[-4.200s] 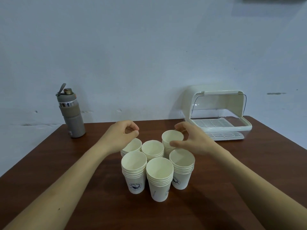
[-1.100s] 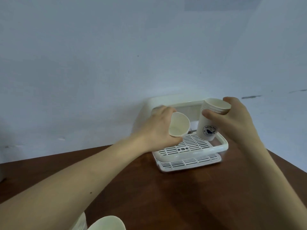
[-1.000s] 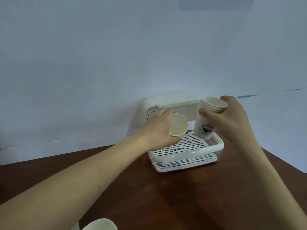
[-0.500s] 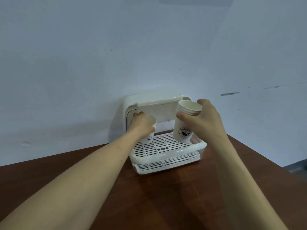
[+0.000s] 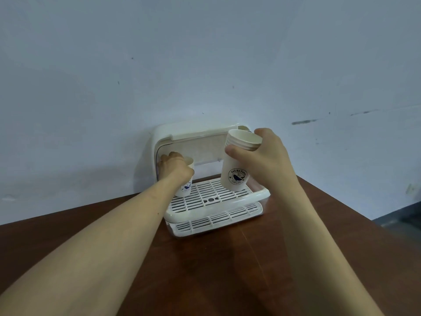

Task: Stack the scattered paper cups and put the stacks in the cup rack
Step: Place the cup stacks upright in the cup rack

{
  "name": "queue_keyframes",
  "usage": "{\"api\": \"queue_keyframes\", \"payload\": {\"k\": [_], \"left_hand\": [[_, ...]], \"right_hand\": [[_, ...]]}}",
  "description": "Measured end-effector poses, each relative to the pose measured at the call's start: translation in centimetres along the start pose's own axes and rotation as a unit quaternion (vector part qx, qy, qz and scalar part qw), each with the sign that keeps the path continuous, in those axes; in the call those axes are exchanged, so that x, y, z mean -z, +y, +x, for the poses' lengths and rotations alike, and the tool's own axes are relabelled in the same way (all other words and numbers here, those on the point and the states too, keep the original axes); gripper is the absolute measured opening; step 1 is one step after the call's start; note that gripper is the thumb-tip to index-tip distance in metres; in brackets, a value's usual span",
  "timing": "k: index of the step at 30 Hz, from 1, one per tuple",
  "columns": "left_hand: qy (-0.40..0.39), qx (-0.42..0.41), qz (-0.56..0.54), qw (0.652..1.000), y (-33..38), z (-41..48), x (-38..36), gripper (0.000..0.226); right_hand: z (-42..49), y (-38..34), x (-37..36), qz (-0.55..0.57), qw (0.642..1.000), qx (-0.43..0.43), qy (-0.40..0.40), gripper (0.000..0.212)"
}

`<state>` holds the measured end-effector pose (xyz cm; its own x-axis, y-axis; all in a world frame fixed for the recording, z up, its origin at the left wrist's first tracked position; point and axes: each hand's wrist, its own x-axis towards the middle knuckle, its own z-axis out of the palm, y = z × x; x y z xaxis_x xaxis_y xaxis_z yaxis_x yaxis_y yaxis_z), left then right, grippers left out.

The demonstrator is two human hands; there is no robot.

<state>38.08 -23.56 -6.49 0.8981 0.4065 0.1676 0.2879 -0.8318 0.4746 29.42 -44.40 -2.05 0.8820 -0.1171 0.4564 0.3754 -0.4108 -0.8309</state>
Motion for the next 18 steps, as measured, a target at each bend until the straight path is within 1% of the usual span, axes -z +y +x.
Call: {"api": "queue_keyframes", "payload": {"k": [3, 6, 10, 11, 12, 14, 16, 18], "left_hand": [[0.006, -0.009, 0.021, 1.0, 0.0, -0.3, -0.1, 0.053], [0.011, -0.045, 0.044, 0.998, 0.2, -0.9, 0.4, 0.047], [0.009, -0.117, 0.032, 0.993, 0.6, -2.5, 1.5, 0.017], [0.002, -0.137, 0.028, 0.99, 0.6, -3.1, 1.7, 0.013], [-0.008, -0.159, 0.024, 0.987, 0.5, -3.8, 1.9, 0.012], [-0.026, -0.209, 0.0, 0.978, 0.2, -5.2, 2.4, 0.024], [-0.032, -0.248, -0.059, 0.966, -0.1, -6.7, 3.2, 0.034], [-0.05, -0.266, -0.135, 0.953, -0.5, -7.7, 4.0, 0.04]], "right_hand": [[0.1, 0.1, 0.0, 0.003, 1.0, 0.004, 0.002, 0.054], [0.1, 0.1, 0.0, 0.002, 1.0, 0.004, 0.003, 0.054], [0.0, 0.1, 0.3, 0.001, 1.0, -0.001, 0.002, 0.047], [0.0, 0.1, 0.3, 0.004, 1.0, -0.004, 0.001, 0.044], [0.0, 0.1, 0.4, 0.007, 1.0, -0.009, 0.001, 0.042], [-0.1, 0.0, 0.5, 0.015, 1.0, -0.017, -0.001, 0.038], [-0.2, -0.2, 0.4, 0.02, 1.0, -0.017, -0.002, 0.036], [-0.2, -0.4, 0.4, 0.022, 1.0, -0.017, -0.01, 0.034]]}}
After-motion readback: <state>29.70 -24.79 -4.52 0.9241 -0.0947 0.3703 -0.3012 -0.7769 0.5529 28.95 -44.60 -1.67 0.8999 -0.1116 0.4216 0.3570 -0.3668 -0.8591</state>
